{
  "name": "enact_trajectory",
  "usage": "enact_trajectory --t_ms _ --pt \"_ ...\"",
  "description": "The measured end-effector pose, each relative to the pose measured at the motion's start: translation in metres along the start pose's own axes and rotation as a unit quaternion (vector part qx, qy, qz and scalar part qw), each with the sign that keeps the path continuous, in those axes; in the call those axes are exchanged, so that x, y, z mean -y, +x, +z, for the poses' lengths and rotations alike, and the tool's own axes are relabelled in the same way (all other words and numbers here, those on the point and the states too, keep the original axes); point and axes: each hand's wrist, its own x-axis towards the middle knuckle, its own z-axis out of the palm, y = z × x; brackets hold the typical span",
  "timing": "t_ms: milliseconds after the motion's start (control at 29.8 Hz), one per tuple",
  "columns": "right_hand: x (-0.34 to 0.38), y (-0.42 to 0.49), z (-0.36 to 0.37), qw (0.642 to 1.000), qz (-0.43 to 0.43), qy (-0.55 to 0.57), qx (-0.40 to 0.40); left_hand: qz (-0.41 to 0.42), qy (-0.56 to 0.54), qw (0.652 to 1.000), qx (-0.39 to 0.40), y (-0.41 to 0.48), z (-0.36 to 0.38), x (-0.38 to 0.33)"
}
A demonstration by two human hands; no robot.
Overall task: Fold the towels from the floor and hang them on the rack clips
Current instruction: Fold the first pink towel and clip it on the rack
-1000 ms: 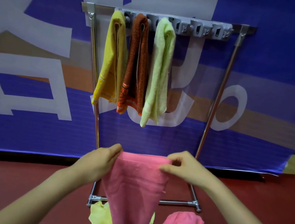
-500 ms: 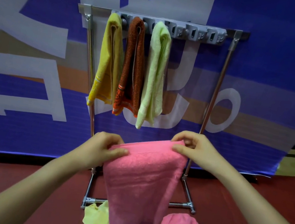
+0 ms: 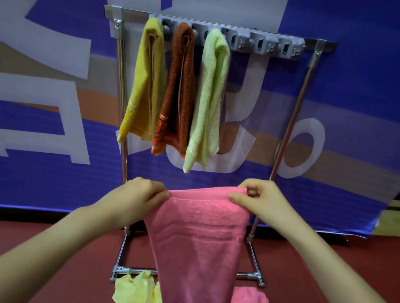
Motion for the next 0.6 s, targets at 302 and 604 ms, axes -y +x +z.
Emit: enact_trajectory --t_ms 302,604 --pt "-0.009 -0.010 0.022 0.995 0.039 0.095 -0.014 -0.131 -0.250 0.957 0.061 0.010 0.004 -0.011" --pt "-0.006 -0.029 0.093 0.984 0.000 0.179 -0.023 -0.176 -0.285 0.938 0.093 0.007 0.026 -0.020"
